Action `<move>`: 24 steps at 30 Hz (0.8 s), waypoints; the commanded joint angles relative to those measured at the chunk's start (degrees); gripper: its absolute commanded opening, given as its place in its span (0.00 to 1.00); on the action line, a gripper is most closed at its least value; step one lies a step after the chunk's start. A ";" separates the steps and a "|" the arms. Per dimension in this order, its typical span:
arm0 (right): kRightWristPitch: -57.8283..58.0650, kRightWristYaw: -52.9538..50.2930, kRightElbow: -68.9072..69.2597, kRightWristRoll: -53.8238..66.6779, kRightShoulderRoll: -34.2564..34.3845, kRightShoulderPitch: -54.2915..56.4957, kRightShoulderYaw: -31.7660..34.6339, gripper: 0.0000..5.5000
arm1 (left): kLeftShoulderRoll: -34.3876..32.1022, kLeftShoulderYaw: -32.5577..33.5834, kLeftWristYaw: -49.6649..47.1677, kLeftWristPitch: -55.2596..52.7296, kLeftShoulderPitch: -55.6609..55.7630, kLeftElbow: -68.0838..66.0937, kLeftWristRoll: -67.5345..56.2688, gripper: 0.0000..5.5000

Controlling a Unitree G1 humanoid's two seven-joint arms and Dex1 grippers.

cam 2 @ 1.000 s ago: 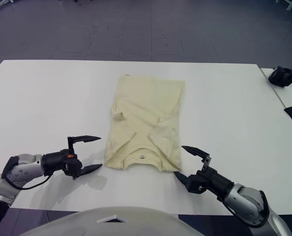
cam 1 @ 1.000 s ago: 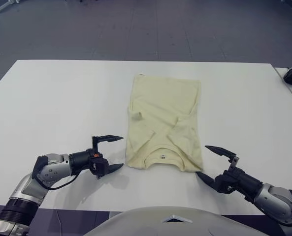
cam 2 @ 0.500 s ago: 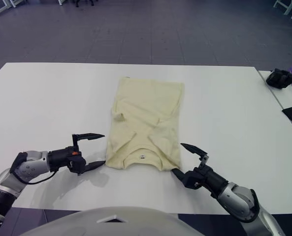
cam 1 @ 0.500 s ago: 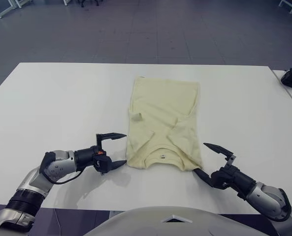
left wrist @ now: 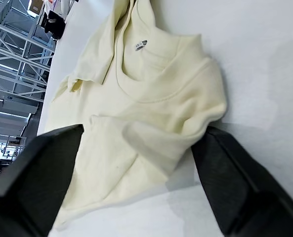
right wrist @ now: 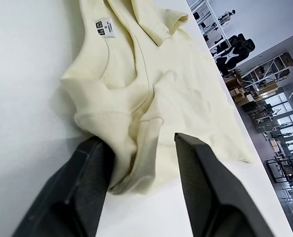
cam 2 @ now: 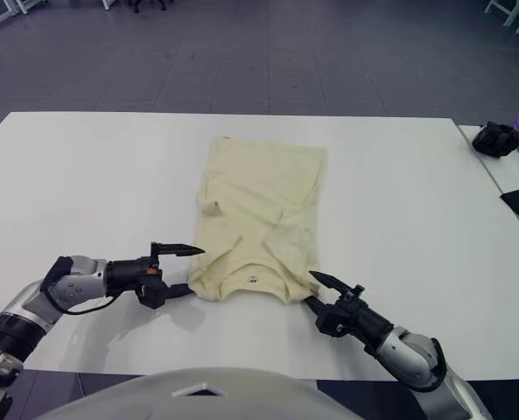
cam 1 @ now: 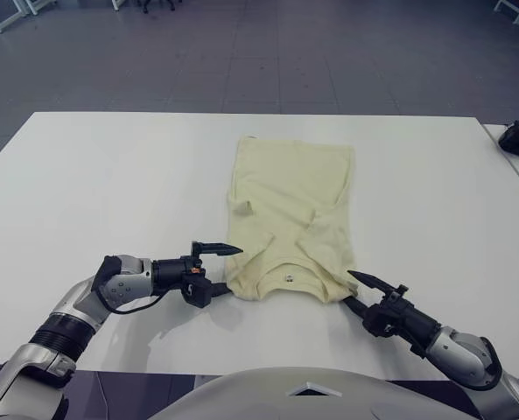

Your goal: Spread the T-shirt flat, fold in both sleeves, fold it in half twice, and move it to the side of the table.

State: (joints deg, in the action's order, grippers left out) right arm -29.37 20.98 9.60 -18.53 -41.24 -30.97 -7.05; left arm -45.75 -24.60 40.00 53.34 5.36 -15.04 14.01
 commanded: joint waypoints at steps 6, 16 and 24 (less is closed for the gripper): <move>9.76 8.25 -4.51 0.97 -1.70 -0.93 -3.49 0.12 | -1.40 -5.56 3.81 -1.41 -2.33 -3.34 7.11 0.42; 16.34 12.66 0.64 6.27 -2.36 0.07 -3.14 0.00 | -2.27 -7.26 5.39 -2.62 -1.91 -4.04 7.33 0.13; 33.85 29.05 18.02 24.73 -13.28 1.34 3.23 0.00 | -11.12 -4.25 15.08 -14.86 -5.83 17.11 -13.32 0.00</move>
State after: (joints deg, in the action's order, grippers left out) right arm -1.87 44.55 24.05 1.52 -50.25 -29.87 -5.65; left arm -53.04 -28.71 50.69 43.46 1.86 -4.24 6.00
